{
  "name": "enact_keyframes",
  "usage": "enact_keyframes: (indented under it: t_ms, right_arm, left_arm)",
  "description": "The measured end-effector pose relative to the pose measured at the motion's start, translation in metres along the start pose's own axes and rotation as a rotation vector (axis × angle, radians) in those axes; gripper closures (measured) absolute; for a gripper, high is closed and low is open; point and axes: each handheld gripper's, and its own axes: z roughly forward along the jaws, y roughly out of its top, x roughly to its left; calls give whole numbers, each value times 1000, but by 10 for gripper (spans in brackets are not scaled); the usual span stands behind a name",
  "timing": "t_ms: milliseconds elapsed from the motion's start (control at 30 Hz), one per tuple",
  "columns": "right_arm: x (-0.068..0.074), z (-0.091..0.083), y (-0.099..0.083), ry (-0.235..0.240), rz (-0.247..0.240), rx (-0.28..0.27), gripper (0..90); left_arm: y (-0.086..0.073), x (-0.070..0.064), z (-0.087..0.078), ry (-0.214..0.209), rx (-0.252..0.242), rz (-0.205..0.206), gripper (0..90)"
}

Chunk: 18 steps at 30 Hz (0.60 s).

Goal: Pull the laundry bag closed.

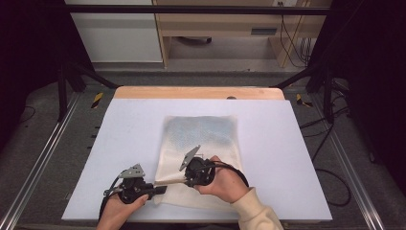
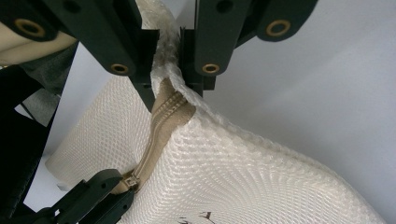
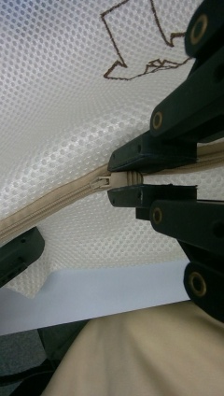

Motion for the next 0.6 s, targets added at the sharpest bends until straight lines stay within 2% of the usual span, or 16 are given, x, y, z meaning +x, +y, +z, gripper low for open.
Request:
enact_keyframes:
  t_ms: [600]
  right_arm:
    - [-1,-6,-10,-2,18,-13,819]
  left_arm:
    - [0,-1,1,-7,6,9,822]
